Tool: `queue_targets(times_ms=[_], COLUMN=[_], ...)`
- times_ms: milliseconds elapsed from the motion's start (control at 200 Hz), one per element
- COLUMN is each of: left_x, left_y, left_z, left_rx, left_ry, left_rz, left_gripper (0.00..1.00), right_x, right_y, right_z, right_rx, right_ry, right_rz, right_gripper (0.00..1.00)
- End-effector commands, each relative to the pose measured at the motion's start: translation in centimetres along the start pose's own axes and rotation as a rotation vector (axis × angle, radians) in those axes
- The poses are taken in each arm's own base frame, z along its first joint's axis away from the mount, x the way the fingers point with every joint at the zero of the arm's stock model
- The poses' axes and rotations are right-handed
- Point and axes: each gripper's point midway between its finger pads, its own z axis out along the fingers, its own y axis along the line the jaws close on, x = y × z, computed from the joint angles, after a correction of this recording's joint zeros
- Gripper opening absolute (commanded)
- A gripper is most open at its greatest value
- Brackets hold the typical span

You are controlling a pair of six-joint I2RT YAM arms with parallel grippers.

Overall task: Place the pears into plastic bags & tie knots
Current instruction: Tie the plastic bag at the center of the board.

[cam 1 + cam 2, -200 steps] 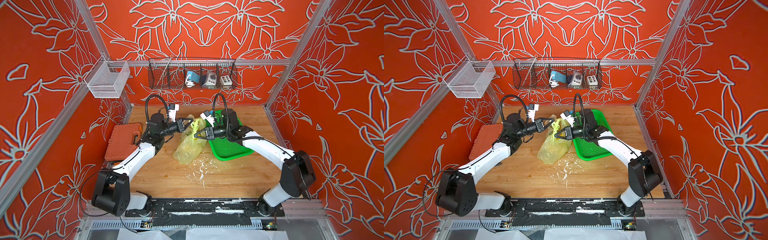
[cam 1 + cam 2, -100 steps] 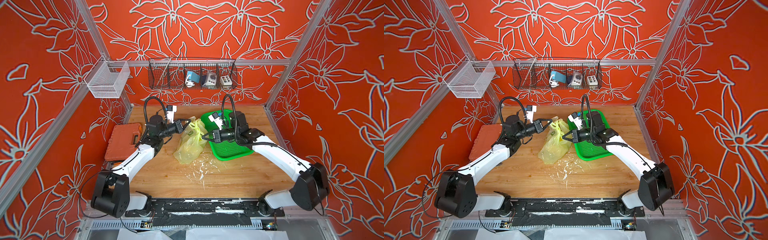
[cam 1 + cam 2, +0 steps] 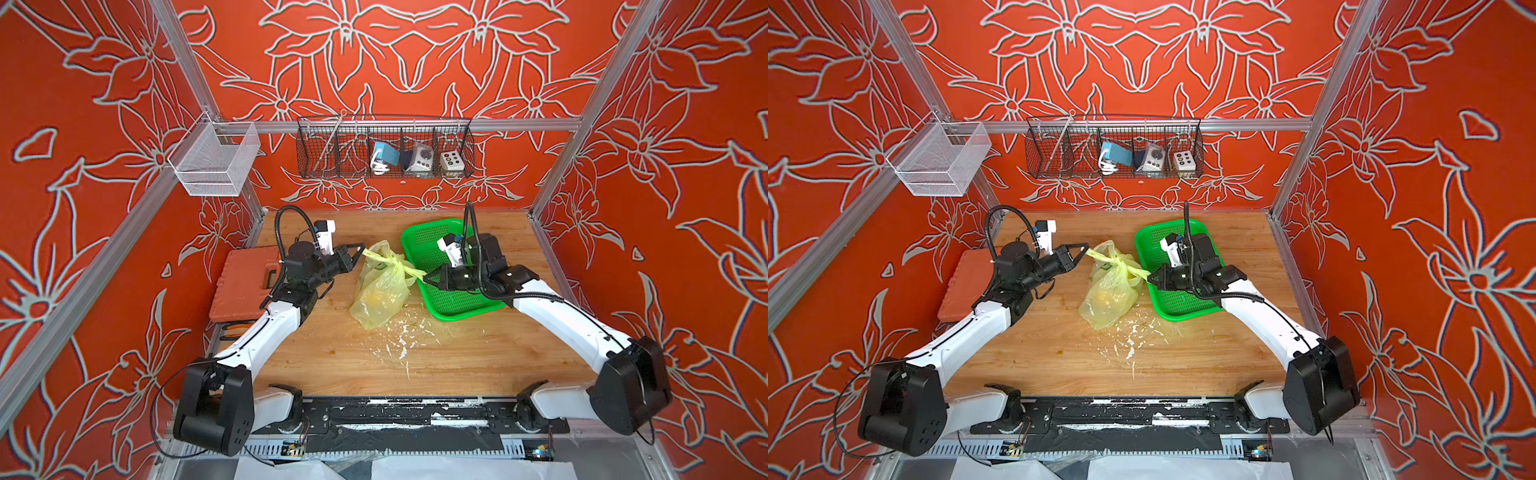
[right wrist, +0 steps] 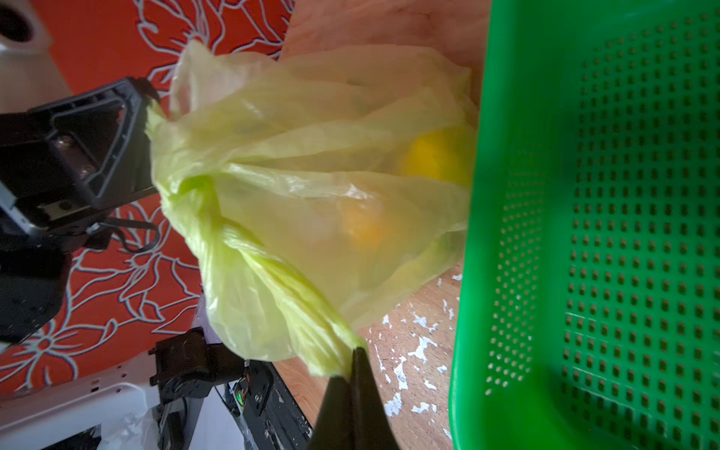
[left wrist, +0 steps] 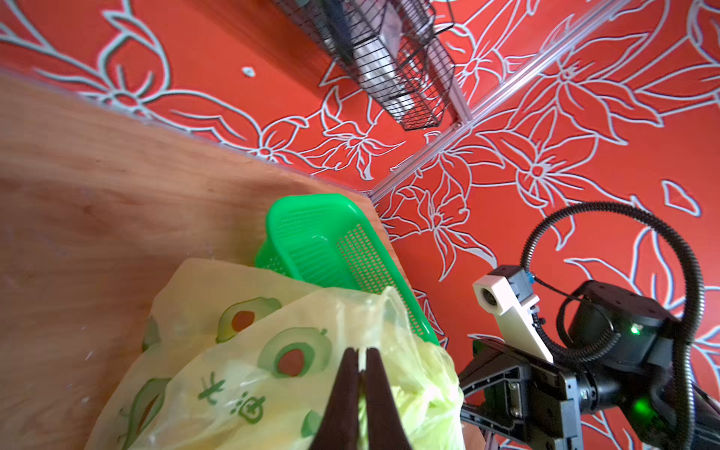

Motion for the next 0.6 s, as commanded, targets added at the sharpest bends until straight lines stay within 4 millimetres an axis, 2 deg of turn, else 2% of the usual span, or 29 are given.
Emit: queue_targets(times_ms=[0,300,590], left_x=[-1.2,0.7,2.2], left_y=[1.9,7.5,10.9], left_z=[-1.0,-2.7,-3.6], left_rx=[-0.092,-0.267,-0.361], left_ry=[-0.073,-0.088,-0.079], left_rz=[0.004,-0.046,-0.073], left_gripper=[0.0,0.0,0.0], right_x=[-0.6,-2.0,-3.4], right_y=[-2.9,-7.3,-11.3], right_z=[-0.6,-1.1,-2.0], right_rx=[0.113,0.247,0.34], right_ry=[-0.077,-0.194,-0.32], right_rz=[0.1,0.234,0.384], right_gripper=[0.0,0.0,0.0])
